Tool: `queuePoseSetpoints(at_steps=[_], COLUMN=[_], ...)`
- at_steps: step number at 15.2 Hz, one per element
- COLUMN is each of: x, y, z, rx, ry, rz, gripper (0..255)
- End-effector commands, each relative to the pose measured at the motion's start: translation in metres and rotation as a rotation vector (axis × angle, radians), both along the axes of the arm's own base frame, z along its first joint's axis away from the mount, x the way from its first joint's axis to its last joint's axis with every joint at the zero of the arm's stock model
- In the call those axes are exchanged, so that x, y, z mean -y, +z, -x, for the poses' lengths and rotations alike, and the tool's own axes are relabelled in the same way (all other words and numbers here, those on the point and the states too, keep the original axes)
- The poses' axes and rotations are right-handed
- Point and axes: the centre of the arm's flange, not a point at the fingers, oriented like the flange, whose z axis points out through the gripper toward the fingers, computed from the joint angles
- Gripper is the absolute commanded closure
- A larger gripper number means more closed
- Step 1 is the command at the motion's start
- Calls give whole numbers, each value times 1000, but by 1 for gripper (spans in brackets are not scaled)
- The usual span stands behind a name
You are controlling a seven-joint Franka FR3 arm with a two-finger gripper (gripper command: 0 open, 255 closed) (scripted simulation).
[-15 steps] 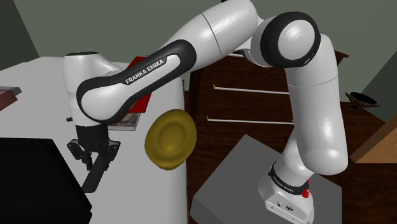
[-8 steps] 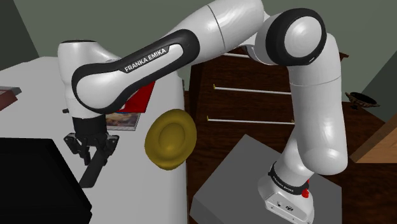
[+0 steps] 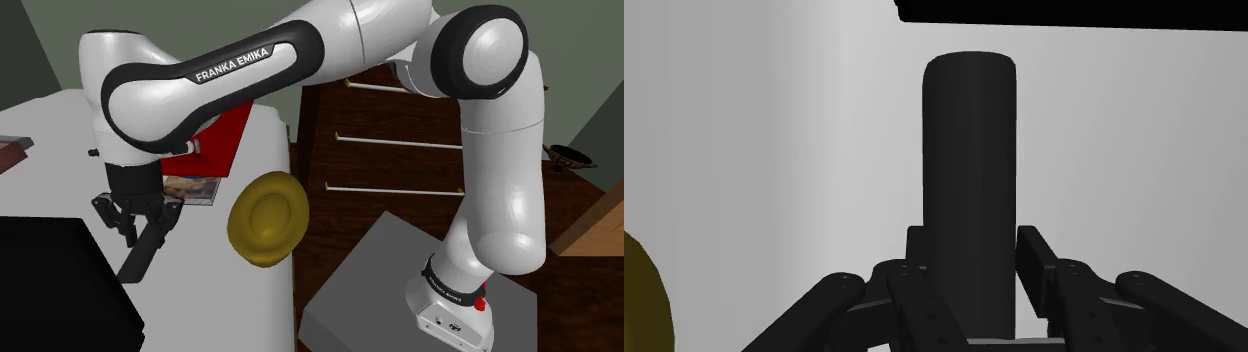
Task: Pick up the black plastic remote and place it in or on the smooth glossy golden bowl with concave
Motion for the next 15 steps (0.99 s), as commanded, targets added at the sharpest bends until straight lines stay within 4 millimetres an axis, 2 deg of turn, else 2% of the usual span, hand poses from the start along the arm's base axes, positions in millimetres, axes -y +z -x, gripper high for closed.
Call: queuePoseSetpoints(at_steps=[1,15], x=[0,0], y=[12,86], z=[-1,-1], rx=[0,0], ry=[0,0], rz=[0,0], gripper=[255,255])
